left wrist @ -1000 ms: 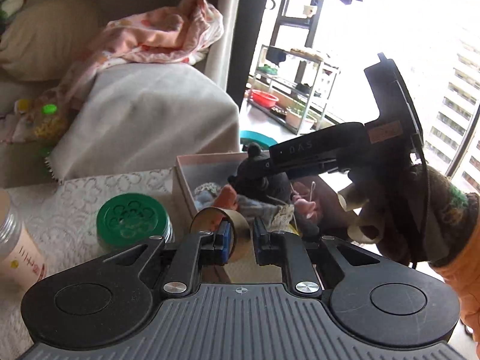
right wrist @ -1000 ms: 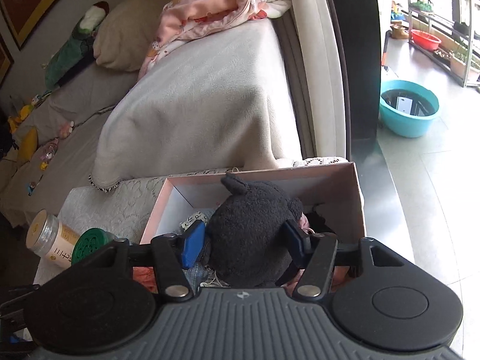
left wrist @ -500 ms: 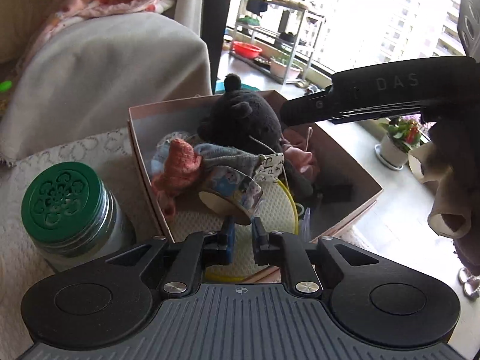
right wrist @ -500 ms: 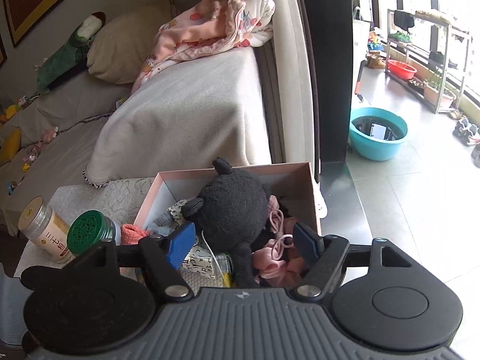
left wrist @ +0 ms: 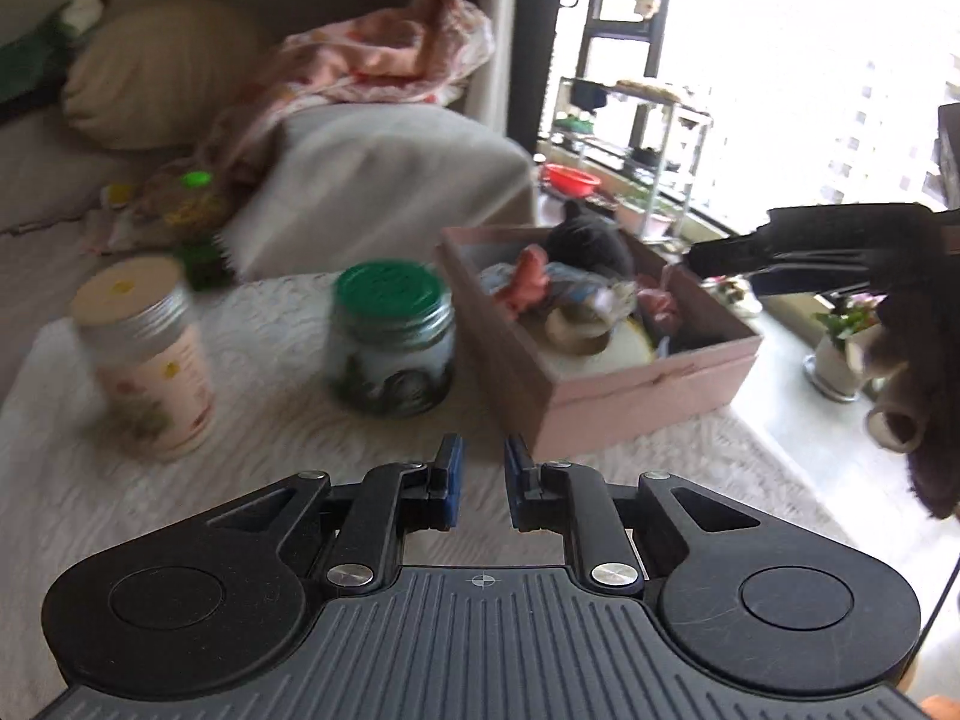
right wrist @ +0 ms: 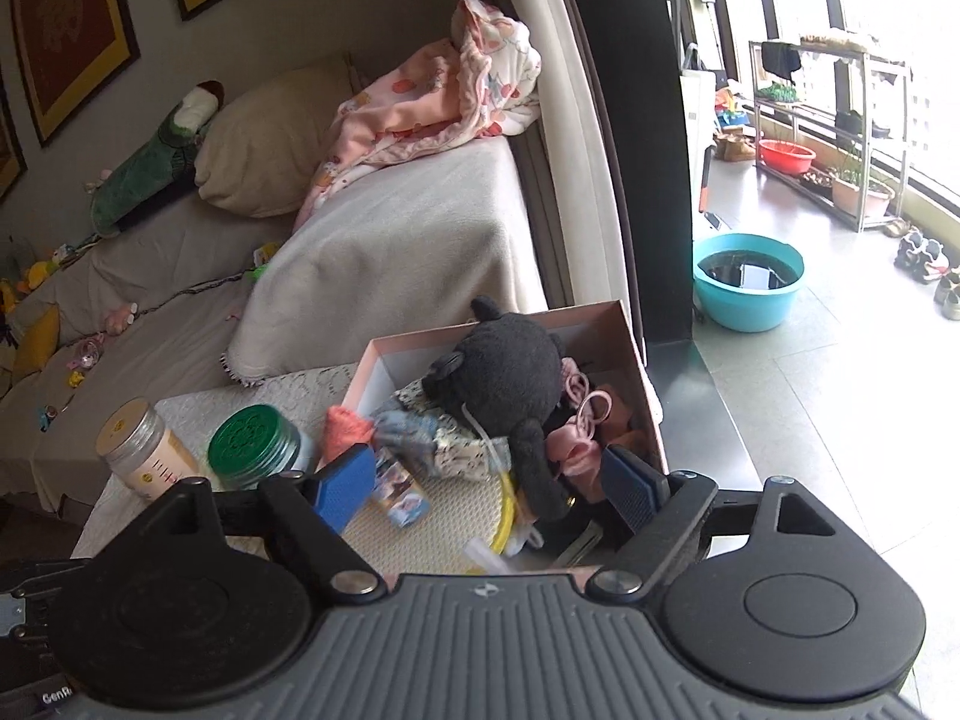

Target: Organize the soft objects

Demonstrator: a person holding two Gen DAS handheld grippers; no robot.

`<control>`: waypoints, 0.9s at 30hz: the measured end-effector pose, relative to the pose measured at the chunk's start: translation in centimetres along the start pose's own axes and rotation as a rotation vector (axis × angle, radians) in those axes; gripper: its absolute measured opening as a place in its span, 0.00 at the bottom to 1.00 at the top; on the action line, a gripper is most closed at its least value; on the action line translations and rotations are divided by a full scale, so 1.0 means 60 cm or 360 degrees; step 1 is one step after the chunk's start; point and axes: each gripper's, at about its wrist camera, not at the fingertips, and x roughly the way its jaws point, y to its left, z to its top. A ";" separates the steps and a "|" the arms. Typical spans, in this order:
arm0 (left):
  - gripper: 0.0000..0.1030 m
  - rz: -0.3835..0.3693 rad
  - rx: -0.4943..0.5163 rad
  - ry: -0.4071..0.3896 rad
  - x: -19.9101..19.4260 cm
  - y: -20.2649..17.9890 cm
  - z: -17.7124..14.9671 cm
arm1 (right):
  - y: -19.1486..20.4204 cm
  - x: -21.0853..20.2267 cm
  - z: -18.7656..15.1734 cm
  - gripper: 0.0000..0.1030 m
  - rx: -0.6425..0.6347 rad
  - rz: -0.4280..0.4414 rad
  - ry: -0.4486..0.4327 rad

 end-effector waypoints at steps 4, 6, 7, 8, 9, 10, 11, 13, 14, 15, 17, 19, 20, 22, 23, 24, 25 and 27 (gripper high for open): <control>0.17 0.0302 -0.0039 0.0098 -0.046 0.040 -0.086 | 0.041 -0.025 -0.080 0.90 -0.0040 0.0110 -0.0023; 0.17 0.0312 -0.0155 0.0151 -0.052 0.062 -0.112 | 0.067 -0.017 -0.125 0.90 -0.0097 0.0186 0.0015; 0.17 0.0294 -0.0195 0.0179 -0.047 0.070 -0.122 | 0.078 -0.010 -0.141 0.90 -0.0140 0.0208 0.0039; 0.17 0.0286 -0.0203 0.0179 -0.043 0.070 -0.127 | 0.093 0.001 -0.158 0.90 -0.0198 0.0214 0.0083; 0.18 0.0287 -0.0178 0.0142 -0.039 0.066 -0.129 | 0.103 0.014 -0.169 0.90 -0.0234 0.0202 0.0132; 0.21 0.0293 -0.0155 0.0128 -0.033 0.059 -0.127 | 0.111 0.030 -0.179 0.90 -0.0252 0.0180 0.0192; 0.22 0.0265 -0.0145 0.0122 -0.027 0.054 -0.125 | 0.114 0.043 -0.187 0.90 -0.0243 0.0161 0.0238; 0.31 0.0126 -0.0154 0.0098 -0.010 0.045 -0.119 | 0.114 0.057 -0.198 0.94 -0.0219 0.0127 0.0246; 0.32 0.0107 -0.0163 0.0087 -0.004 0.041 -0.116 | 0.116 0.057 -0.203 0.97 -0.0242 0.0098 0.0218; 0.32 0.0106 -0.0171 0.0077 0.002 0.035 -0.113 | 0.119 0.059 -0.206 0.98 -0.0272 0.0073 0.0225; 0.32 0.0116 -0.0180 0.0061 0.013 0.025 -0.108 | 0.124 0.060 -0.214 1.00 -0.0353 0.0053 0.0223; 0.35 0.0140 -0.0169 0.0045 0.022 0.012 -0.107 | 0.129 0.063 -0.218 1.00 -0.0433 0.0001 0.0213; 0.36 0.0161 -0.0154 0.0031 0.025 0.006 -0.108 | 0.132 0.064 -0.221 1.00 -0.0468 -0.0013 0.0219; 0.38 0.0194 -0.0135 0.0000 0.027 -0.005 -0.112 | 0.134 0.066 -0.219 1.00 -0.0465 -0.0026 0.0221; 0.38 0.0211 -0.0144 -0.0014 0.029 -0.007 -0.114 | 0.135 0.066 -0.219 1.00 -0.0462 -0.0033 0.0219; 0.38 0.0224 -0.0157 -0.0026 0.029 -0.008 -0.115 | 0.134 0.066 -0.219 1.00 -0.0463 -0.0036 0.0218; 0.37 0.0237 -0.0170 -0.0035 0.029 -0.010 -0.116 | 0.135 0.067 -0.219 1.00 -0.0462 -0.0034 0.0215; 0.38 0.0270 -0.0168 -0.0043 0.029 -0.013 -0.117 | 0.133 0.066 -0.220 1.00 -0.0463 -0.0028 0.0203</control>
